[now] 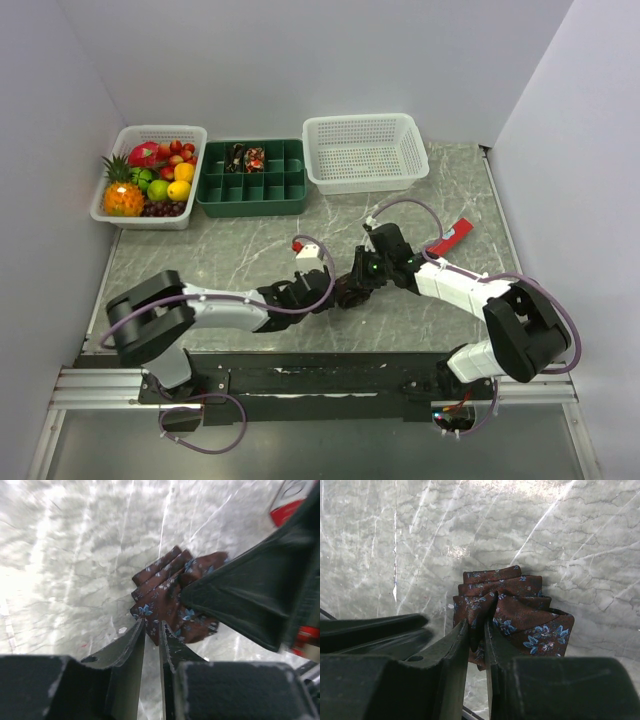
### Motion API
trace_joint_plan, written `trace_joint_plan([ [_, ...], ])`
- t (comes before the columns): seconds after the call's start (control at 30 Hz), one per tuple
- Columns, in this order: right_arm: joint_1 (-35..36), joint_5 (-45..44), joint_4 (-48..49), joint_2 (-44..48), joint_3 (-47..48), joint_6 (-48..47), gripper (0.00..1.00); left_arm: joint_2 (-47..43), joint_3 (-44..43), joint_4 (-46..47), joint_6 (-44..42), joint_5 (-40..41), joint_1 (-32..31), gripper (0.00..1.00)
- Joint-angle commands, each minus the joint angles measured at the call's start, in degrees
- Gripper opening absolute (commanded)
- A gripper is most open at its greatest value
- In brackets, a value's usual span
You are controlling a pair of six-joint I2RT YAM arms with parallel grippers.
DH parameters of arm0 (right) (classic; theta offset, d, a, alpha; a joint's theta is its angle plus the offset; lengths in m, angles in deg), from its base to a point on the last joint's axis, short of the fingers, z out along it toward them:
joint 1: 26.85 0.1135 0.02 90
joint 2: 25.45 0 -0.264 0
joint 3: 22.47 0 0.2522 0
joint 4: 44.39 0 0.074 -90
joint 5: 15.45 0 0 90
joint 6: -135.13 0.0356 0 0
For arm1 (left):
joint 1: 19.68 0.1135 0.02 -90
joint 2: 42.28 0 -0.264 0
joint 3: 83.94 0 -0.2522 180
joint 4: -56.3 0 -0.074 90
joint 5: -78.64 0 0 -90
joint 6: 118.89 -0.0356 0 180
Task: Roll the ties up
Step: Roll the tie at the center of the board.
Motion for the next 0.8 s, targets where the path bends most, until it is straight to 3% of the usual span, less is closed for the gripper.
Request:
trace_joint_plan([
  [0.0, 0.3, -2.1, -5.3, -0.4, -2.5, 0.3, 0.26, 4.1, -2.1, 5.8, 0.2, -2.6, -0.9, 0.23],
  [0.4, 0.4, -1.6, -3.9, -1.2, -3.3, 1.1, 0.25, 1.1, -0.9, 9.5, -0.2, 1.3, -3.5, 0.22],
  [0.77, 0.3, -1.6, -3.7, -1.6, -3.4, 1.4, 0.25, 7.7, -6.4, 8.7, -2.1, 1.5, -5.1, 0.22],
])
